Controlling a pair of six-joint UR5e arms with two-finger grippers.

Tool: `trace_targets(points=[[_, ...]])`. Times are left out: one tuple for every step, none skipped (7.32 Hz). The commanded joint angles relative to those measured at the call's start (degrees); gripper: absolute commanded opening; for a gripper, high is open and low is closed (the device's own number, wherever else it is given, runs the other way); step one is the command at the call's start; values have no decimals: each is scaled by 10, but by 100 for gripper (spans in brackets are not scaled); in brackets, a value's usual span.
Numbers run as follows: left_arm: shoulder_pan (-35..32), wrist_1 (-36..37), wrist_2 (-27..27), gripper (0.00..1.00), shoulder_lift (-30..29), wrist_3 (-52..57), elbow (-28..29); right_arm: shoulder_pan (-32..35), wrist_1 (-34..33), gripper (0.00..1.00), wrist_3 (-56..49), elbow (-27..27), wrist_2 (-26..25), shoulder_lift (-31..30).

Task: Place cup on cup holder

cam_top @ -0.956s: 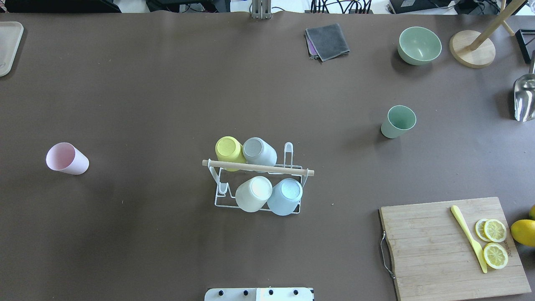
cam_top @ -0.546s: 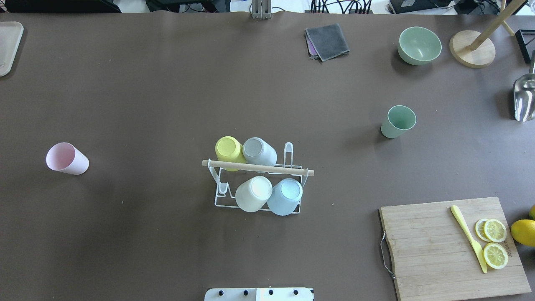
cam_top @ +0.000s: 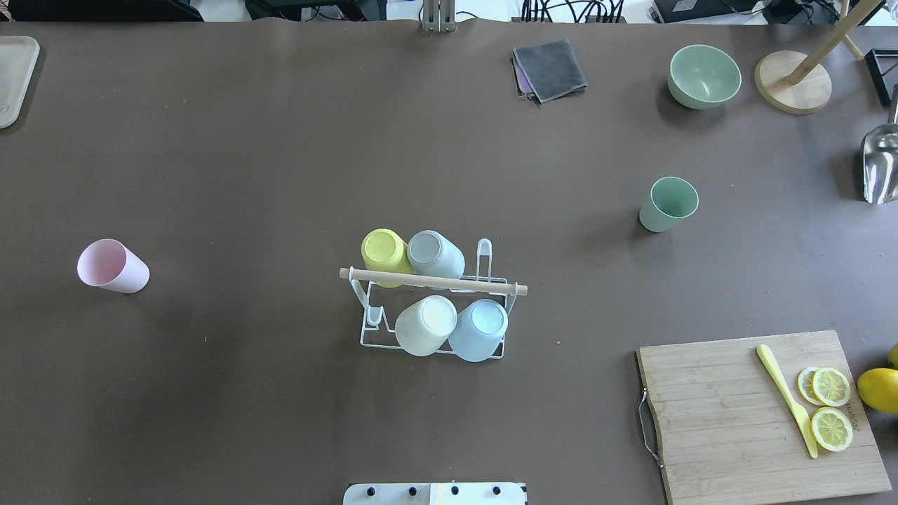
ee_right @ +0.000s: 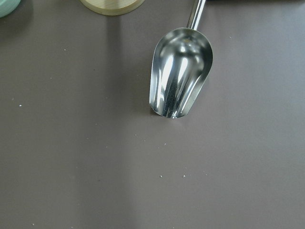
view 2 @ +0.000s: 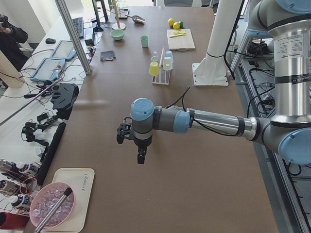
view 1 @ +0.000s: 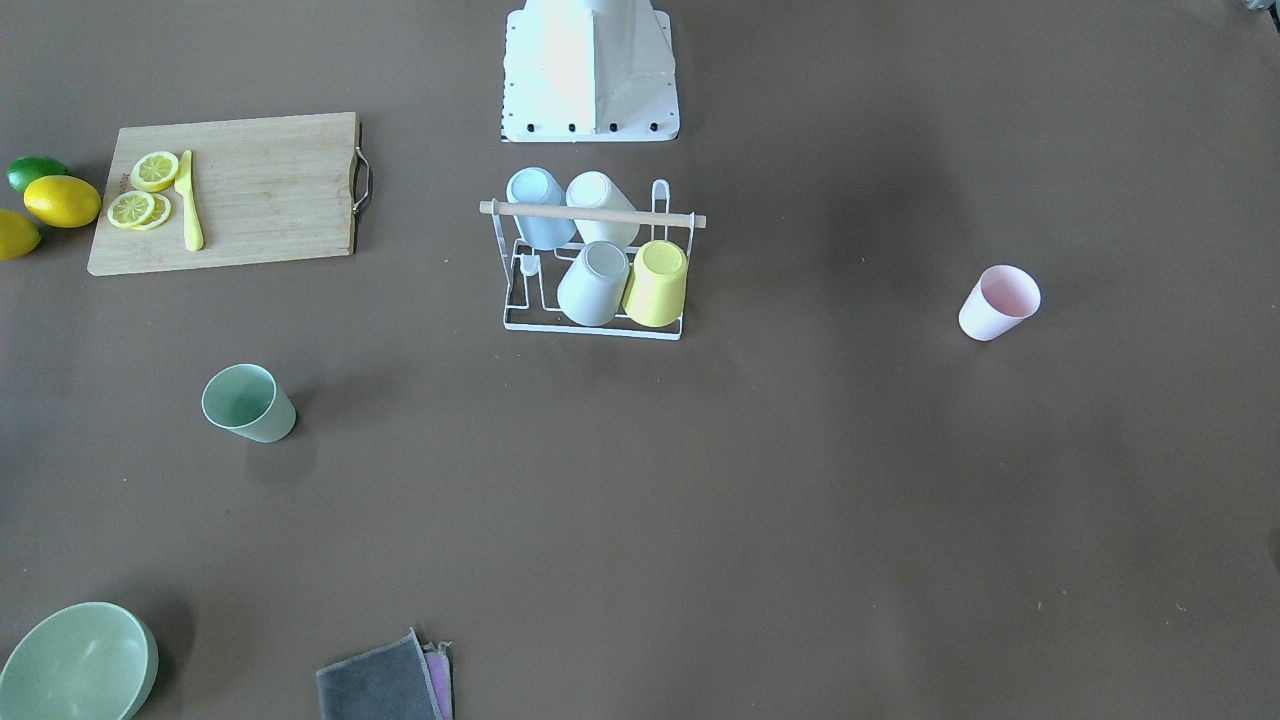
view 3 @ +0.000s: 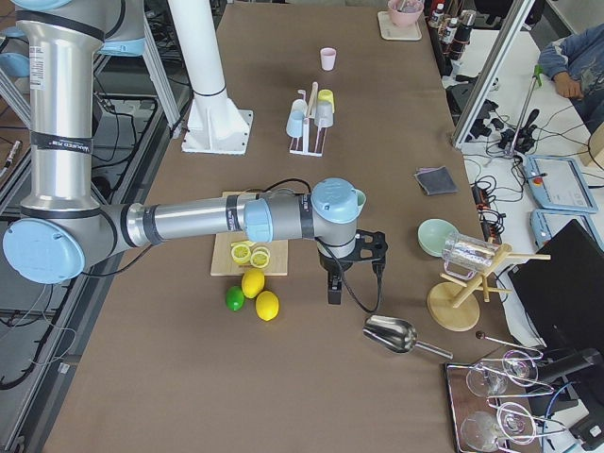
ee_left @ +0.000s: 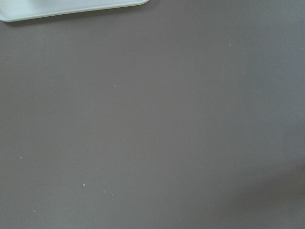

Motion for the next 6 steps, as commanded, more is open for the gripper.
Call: trace_targets(points=[[0,0,0,98,1,0,1,-14,1,100,-2,5,2,2],[0,0,0,98,1,0,2,-27,17,100,2,10,5,8],[0,0,0,98,1,0,1,-50,18,100,7,15,18,16],[0,0,0,98,0,0,0,-68,12,100,8,15,19,51],[0,0,0,98,0,0,0,-106,9,100,9,10,17,77],[0,-1,-1,98,0,0,0,-151,-37,100,6,7,10,111]])
